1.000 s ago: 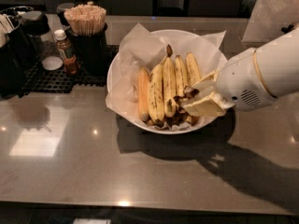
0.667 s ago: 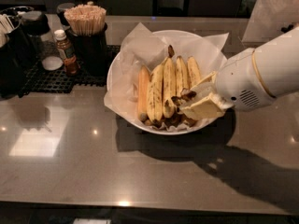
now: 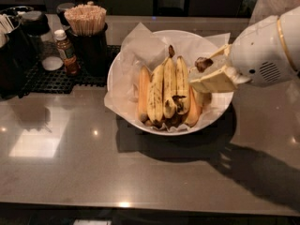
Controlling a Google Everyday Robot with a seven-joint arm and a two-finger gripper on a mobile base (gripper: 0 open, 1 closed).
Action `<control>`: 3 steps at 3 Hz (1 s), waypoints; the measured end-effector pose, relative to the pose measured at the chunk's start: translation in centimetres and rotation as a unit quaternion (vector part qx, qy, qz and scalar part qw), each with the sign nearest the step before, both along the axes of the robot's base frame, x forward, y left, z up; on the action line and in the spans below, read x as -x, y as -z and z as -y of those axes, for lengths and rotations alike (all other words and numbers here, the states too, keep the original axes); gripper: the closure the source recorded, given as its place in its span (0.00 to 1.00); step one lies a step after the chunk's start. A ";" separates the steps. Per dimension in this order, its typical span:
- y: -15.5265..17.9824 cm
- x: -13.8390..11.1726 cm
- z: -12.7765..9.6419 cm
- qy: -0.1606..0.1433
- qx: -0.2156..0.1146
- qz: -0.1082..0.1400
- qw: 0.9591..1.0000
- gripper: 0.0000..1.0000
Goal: Pick banana from white bowl
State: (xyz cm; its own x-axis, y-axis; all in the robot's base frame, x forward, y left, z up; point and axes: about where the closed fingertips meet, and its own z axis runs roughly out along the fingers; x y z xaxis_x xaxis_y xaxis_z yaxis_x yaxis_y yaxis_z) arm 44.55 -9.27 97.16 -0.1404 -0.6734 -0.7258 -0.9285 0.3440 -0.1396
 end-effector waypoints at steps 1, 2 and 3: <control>-4.1 -1.4 0.3 -0.014 -0.024 0.033 0.999 1.00; -8.9 -1.7 0.2 -0.045 -0.053 0.069 0.995 1.00; -13.0 -0.7 0.4 -0.073 -0.087 0.097 0.989 1.00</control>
Offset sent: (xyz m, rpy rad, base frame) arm 0.0219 -0.0031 0.1487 0.1917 -0.2224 0.1730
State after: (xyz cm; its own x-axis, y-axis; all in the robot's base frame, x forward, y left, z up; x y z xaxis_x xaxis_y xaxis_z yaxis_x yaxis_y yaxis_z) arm 45.25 -9.69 110.13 0.1013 -0.5386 -0.8364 -0.9318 0.2431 -0.2694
